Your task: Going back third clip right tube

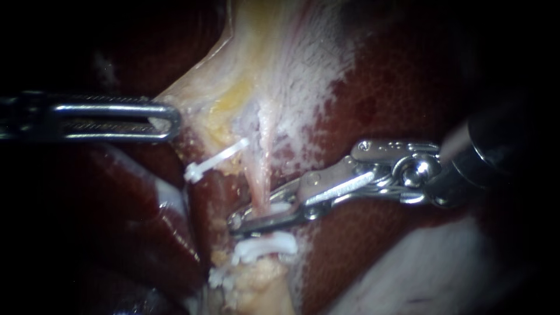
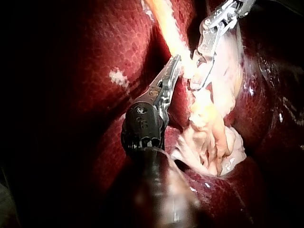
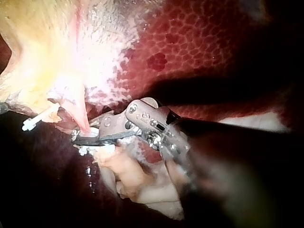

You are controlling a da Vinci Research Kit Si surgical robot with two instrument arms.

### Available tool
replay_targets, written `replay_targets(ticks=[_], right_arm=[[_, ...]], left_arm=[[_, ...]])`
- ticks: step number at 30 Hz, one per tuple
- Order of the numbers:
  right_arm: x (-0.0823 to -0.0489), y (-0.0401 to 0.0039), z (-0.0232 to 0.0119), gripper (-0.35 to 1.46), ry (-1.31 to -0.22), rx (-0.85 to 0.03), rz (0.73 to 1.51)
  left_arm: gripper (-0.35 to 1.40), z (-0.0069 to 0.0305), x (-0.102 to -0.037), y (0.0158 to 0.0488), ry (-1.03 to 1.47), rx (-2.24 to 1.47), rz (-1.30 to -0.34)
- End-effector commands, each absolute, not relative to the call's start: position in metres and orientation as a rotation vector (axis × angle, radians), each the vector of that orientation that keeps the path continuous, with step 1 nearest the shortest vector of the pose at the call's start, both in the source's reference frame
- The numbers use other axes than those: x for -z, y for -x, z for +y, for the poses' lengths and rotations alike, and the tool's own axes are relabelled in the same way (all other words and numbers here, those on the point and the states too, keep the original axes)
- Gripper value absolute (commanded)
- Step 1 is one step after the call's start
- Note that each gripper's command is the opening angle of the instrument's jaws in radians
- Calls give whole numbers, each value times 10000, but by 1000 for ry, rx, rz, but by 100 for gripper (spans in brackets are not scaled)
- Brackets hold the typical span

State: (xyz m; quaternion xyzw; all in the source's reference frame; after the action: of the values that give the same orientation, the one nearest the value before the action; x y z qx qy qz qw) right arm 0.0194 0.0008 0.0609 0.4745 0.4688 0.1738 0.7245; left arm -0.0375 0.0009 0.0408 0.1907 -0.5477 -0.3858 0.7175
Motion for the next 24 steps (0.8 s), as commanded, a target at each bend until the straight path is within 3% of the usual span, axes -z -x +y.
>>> replay_targets(ticks=[1, 10, 13, 17, 24], right_arm=[[-609, -194, 8, -35, -1046, -383, 1032], [-608, -194, 7, -35, -1047, -382, 1032], [-609, -195, 8, -8, -1035, -400, 1033], [-609, -195, 12, 27, -942, -323, 1085], [-613, -194, 18, 51, -822, -219, 1141]], left_arm=[[-35, 9, -408, 375, -422, 853, -1212], [-35, 9, -409, 375, -422, 853, -1212], [-35, 9, -409, 375, -422, 853, -1212], [-35, 9, -409, 375, -422, 853, -1212], [-35, 9, -409, 375, -422, 853, -1212]])
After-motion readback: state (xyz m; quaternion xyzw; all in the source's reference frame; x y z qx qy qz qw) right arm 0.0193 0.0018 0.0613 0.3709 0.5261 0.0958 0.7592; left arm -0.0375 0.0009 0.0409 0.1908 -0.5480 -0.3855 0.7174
